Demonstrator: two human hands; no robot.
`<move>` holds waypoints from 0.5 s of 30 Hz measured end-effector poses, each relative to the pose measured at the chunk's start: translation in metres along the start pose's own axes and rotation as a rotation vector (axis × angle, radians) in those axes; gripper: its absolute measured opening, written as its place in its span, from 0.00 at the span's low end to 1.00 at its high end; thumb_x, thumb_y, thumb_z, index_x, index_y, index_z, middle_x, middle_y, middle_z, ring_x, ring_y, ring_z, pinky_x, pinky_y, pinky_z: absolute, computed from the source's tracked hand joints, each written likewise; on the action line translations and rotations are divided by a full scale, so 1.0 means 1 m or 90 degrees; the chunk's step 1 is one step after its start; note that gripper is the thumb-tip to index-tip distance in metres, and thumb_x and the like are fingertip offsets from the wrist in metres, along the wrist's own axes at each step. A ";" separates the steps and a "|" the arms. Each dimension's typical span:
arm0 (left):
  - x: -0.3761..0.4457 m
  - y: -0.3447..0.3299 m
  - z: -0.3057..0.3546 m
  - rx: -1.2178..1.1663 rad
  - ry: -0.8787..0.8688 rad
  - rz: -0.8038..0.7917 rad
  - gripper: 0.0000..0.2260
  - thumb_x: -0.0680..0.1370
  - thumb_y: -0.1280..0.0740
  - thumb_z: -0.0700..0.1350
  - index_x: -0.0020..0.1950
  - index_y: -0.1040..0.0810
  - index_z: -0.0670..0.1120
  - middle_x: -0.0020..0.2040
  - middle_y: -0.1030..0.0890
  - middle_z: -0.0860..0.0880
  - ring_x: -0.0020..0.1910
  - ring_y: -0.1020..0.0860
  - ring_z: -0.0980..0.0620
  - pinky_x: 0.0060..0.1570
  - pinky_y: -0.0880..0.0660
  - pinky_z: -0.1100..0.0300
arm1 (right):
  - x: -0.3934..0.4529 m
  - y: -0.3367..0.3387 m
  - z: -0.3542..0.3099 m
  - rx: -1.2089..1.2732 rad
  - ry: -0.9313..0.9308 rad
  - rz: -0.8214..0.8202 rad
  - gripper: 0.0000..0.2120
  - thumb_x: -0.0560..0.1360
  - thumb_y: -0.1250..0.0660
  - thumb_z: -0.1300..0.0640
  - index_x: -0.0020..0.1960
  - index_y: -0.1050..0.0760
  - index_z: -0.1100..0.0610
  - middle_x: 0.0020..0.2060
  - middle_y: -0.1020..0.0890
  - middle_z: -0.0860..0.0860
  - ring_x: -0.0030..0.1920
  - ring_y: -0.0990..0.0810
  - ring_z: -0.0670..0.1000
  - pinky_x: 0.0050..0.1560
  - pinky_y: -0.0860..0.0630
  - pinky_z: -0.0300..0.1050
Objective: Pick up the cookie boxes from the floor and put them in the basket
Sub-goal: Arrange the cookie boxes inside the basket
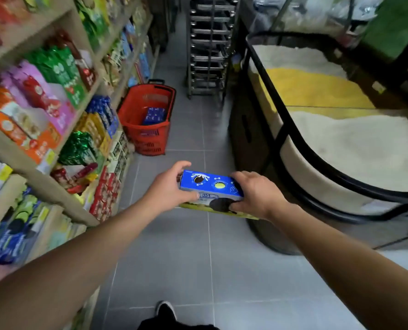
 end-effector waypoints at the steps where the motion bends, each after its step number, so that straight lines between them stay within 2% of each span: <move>1: 0.003 0.018 -0.008 0.012 -0.001 0.011 0.39 0.58 0.22 0.52 0.68 0.30 0.55 0.57 0.20 0.53 0.53 0.20 0.55 0.59 0.24 0.56 | 0.016 0.000 -0.017 -0.007 0.011 -0.004 0.34 0.65 0.28 0.40 0.67 0.31 0.50 0.57 0.22 0.50 0.58 0.24 0.54 0.54 0.29 0.45; 3: 0.007 0.059 -0.023 0.066 -0.009 0.032 0.37 0.61 0.21 0.49 0.68 0.30 0.53 0.53 0.19 0.54 0.50 0.20 0.54 0.56 0.24 0.56 | 0.051 0.000 -0.052 -0.001 0.039 -0.004 0.33 0.65 0.28 0.40 0.67 0.31 0.49 0.58 0.22 0.49 0.58 0.25 0.54 0.55 0.28 0.46; 6: 0.009 0.104 -0.036 0.173 -0.025 0.052 0.35 0.64 0.22 0.47 0.68 0.30 0.51 0.51 0.24 0.55 0.47 0.24 0.55 0.47 0.30 0.63 | 0.093 0.000 -0.096 -0.015 0.086 -0.013 0.34 0.66 0.29 0.40 0.68 0.32 0.48 0.60 0.21 0.48 0.59 0.24 0.53 0.56 0.26 0.47; 7: 0.011 0.119 -0.044 0.172 -0.019 0.057 0.33 0.64 0.21 0.46 0.67 0.28 0.50 0.50 0.24 0.56 0.46 0.25 0.56 0.45 0.31 0.64 | 0.108 0.000 -0.111 -0.025 0.105 -0.013 0.34 0.66 0.29 0.40 0.69 0.32 0.47 0.60 0.21 0.48 0.59 0.24 0.54 0.56 0.26 0.47; 9: 0.017 0.142 -0.065 0.120 0.015 0.064 0.29 0.63 0.20 0.44 0.61 0.25 0.49 0.47 0.21 0.57 0.43 0.22 0.57 0.42 0.27 0.63 | 0.134 0.001 -0.131 -0.043 0.136 -0.013 0.34 0.65 0.30 0.38 0.69 0.32 0.47 0.59 0.20 0.48 0.58 0.23 0.54 0.55 0.26 0.47; 12: 0.028 0.168 -0.098 0.081 0.063 0.086 0.25 0.62 0.19 0.46 0.56 0.24 0.52 0.45 0.18 0.57 0.42 0.19 0.59 0.44 0.20 0.57 | 0.172 -0.003 -0.147 -0.061 0.167 -0.013 0.35 0.65 0.32 0.35 0.69 0.33 0.46 0.59 0.20 0.47 0.58 0.23 0.54 0.57 0.29 0.48; 15: 0.047 0.182 -0.120 0.078 0.095 0.110 0.26 0.62 0.19 0.48 0.55 0.25 0.55 0.44 0.19 0.58 0.41 0.20 0.62 0.40 0.22 0.66 | 0.209 -0.011 -0.146 -0.043 0.168 -0.027 0.34 0.65 0.30 0.35 0.67 0.33 0.46 0.58 0.21 0.47 0.58 0.24 0.54 0.56 0.30 0.48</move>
Point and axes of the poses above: each hand's wrist, its own x-axis towards the middle knuckle, its own y-axis out of the back of the hand, z = x × y, the point moved 7 cm from there along x, towards the middle knuckle
